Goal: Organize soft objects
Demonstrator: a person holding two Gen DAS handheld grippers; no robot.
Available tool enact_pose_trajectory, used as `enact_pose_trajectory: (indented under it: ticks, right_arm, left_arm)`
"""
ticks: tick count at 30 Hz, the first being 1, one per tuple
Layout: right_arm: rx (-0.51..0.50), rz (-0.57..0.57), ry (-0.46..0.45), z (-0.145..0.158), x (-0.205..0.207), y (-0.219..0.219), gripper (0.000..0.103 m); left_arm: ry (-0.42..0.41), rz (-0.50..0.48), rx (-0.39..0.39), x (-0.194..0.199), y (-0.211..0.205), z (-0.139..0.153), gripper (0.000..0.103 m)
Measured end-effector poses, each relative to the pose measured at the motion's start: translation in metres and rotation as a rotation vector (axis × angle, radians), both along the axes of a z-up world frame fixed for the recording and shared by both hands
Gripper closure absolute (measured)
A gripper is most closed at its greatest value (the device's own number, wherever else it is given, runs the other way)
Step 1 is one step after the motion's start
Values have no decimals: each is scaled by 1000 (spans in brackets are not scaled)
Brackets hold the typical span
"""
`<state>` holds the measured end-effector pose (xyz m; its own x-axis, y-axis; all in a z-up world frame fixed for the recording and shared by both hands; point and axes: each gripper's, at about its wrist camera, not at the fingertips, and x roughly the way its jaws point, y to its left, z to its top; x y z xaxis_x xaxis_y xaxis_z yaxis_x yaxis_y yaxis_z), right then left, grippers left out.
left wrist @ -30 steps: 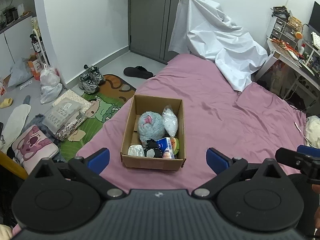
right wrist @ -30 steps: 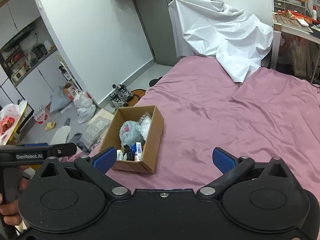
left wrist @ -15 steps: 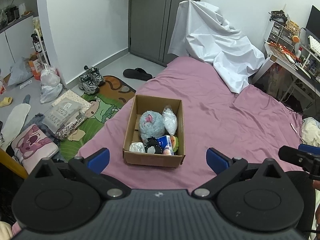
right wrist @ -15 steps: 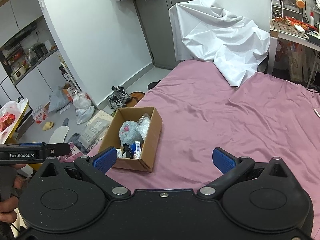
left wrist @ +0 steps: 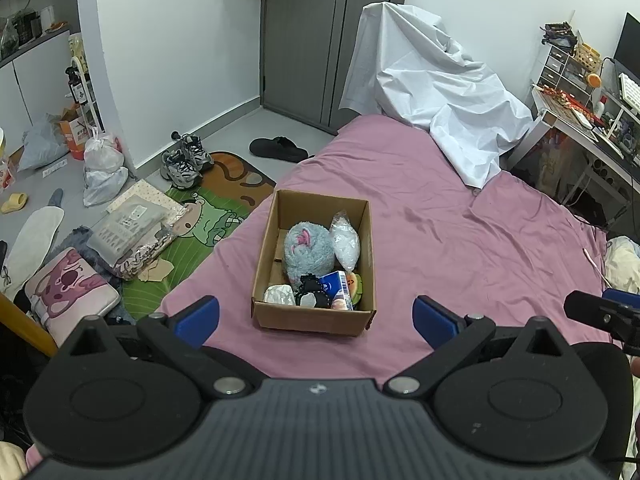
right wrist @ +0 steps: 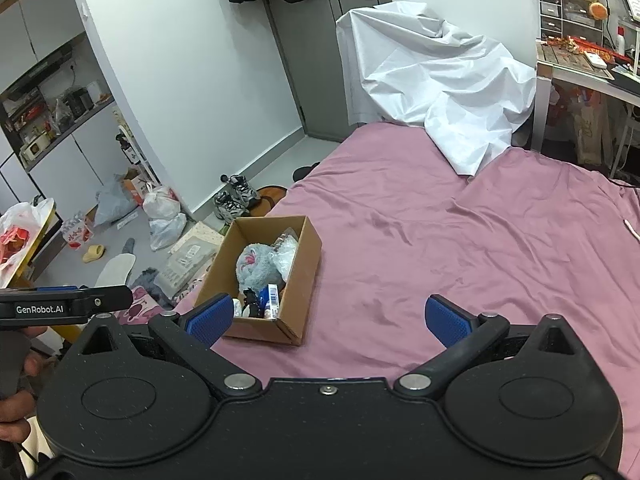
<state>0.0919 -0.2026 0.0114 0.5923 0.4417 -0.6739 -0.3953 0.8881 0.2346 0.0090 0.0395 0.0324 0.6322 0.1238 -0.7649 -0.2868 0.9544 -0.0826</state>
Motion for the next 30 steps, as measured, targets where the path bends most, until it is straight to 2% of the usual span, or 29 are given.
enact_pose_trajectory:
  ticks: [30]
  right_arm:
    - [0,-3,8,-1,0,1,0]
  left_arm:
    - [5,-10,6,4,-4,-5,1]
